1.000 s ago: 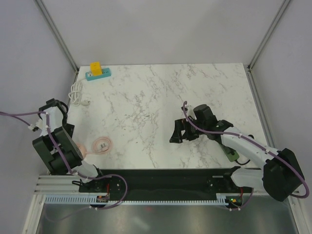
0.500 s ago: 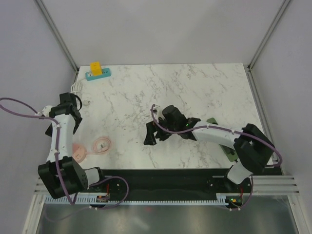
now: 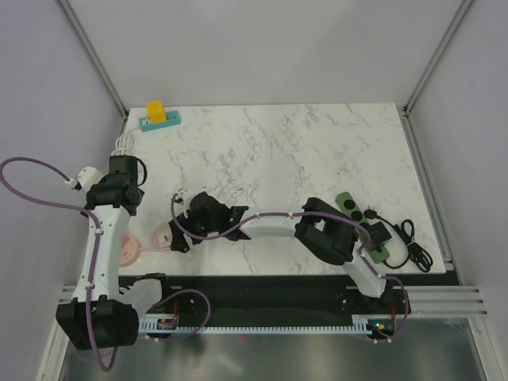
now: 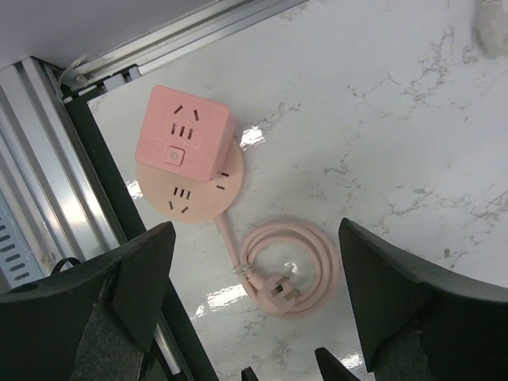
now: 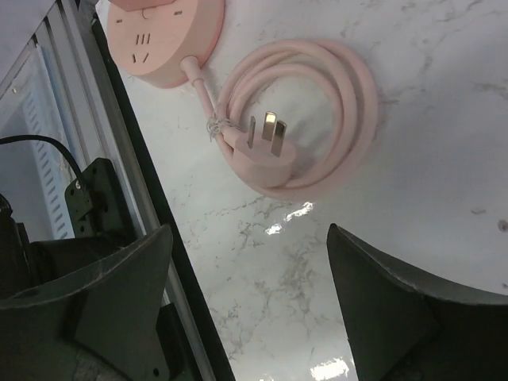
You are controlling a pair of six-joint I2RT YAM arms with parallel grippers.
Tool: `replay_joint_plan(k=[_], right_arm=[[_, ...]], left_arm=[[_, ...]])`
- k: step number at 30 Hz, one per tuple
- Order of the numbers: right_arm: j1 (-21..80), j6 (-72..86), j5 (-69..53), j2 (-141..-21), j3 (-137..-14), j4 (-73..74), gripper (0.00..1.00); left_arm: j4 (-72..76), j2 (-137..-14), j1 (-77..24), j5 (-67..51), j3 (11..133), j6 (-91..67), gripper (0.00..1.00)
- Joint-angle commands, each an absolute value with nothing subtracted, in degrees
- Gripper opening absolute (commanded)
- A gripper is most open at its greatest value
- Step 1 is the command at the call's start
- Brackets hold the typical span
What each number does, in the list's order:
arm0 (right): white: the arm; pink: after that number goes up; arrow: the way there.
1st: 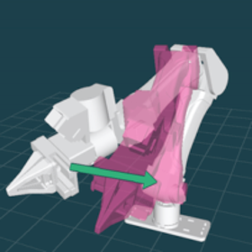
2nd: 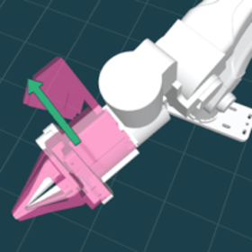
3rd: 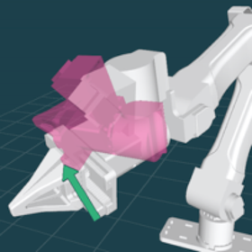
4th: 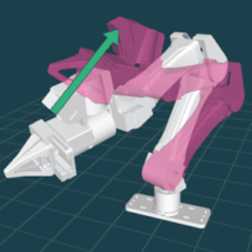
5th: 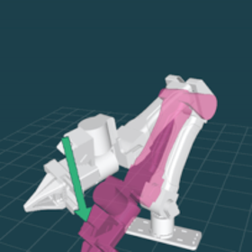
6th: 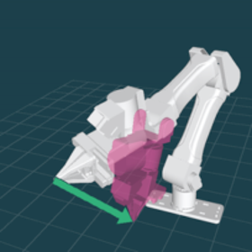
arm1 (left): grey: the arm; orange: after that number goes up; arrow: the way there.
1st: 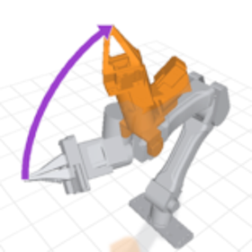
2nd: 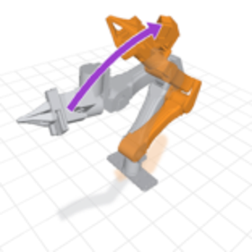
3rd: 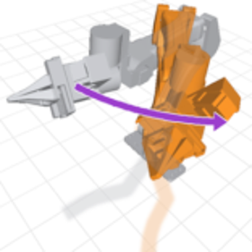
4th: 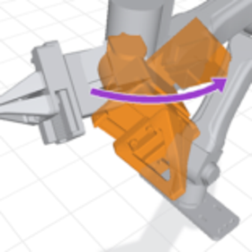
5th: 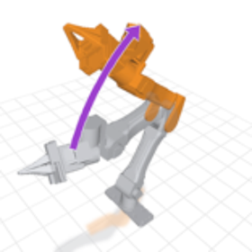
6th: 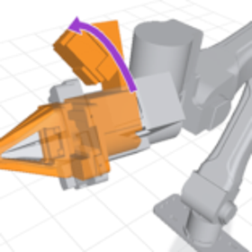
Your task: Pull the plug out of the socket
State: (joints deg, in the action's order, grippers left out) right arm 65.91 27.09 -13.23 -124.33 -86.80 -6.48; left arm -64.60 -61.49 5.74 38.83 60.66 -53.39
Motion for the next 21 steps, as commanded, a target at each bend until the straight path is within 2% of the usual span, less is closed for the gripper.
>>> replay_joint_plan(k=[1,6,7,10,12,13,14,21], right_arm=[[67.06,25.4,-10.55,-128.13,-93.68,-8.0,0.86],[68.11,25.22,-9.58,-134.82,-102.82,-4.31,0.78],[68.38,25.22,-8.36,-135.61,-103.88,-3.61,0.74],[68.47,24.61,-8.35,-138.33,-106.78,-2.02,0.71],[68.55,24.7,-8.09,-140.0,-108.45,-0.8,0.61],[68.47,24.78,-7.74,-140.44,-109.07,-0.27,0.49],[68.55,24.96,-7.39,-141.41,-110.12,1.3,0.45],[68.64,23.56,-2.83,-141.33,-110.39,3.69,0.42]], left_arm=[[-63.81,-57.58,5.62,42.36,61.0,-51.24,0.91],[-60.65,-51.77,5.54,39.03,58.11,-49.84,0.88],[-59.77,-50.98,5.62,38.07,57.49,-48.88,0.88],[-58.1,-49.4,5.62,35.86,56.16,-48.25,0.85],[-58.1,-49.22,5.54,35.07,56.07,-48.08,0.85],[-58.01,-49.31,5.71,34.81,56.07,-47.9,0.84],[-58.09,-49.22,5.63,34.72,56.07,-47.64,0.84],[-57.83,-49.39,5.54,34.19,56.25,-46.5,0.85]])
